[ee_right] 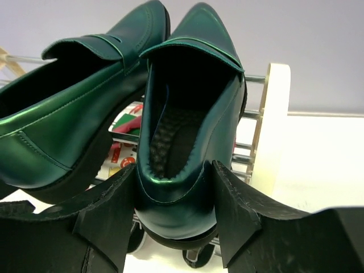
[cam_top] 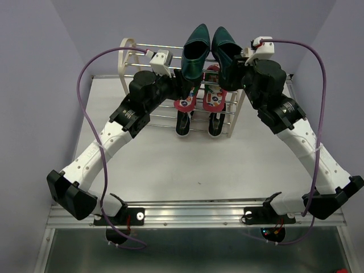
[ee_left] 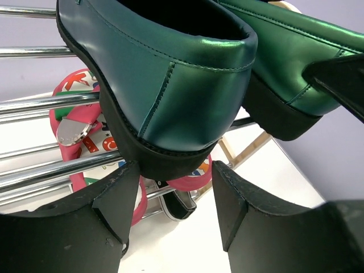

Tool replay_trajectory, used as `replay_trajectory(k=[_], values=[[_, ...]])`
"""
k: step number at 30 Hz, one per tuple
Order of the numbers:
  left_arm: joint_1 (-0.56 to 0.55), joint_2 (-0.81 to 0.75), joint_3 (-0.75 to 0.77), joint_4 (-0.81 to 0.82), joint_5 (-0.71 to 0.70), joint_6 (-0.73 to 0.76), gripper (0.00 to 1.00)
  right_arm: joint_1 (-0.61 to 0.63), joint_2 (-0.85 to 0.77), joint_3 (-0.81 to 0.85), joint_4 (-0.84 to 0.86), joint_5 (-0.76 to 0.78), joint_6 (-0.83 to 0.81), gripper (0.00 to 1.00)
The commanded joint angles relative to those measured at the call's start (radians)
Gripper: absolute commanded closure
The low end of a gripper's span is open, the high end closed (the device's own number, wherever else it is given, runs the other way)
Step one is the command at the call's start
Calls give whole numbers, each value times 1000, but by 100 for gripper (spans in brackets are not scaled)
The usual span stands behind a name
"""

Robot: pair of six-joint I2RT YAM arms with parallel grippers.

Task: Place and organize the shoes onto the shoe shelf

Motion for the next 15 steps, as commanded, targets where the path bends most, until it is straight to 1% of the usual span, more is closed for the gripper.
replay_trajectory(k=[1,2,4,5,6,7,9,11,12,14,15], values=[[-6,-30,18,66,7,-4,34,2,-24,-52,114,-73,52,48],[-8,-31,17,66,8,-4,34,2,-30,-63,123,-94,59,38],[-8,-36,15,64,7,-7,31,2,-61,-101,154,-136,59,29],[-8,-37,14,63,7,-9,31,2,-73,-112,164,-135,62,11],[-8,-44,12,61,8,-9,29,2,-94,-118,169,-133,61,2],[-8,-45,12,58,8,-10,26,2,-105,-122,171,-113,62,0],[-9,-54,17,50,7,-10,22,2,-124,-119,171,-110,49,0],[-9,-64,24,46,7,-12,12,2,-142,-104,171,-112,46,0],[-11,-74,27,41,8,-12,5,2,-145,-96,169,-115,38,0],[-12,-90,36,26,8,-7,1,2,-153,-67,161,-101,41,0],[-12,-115,35,18,7,-4,1,2,-156,-54,155,-84,38,0]])
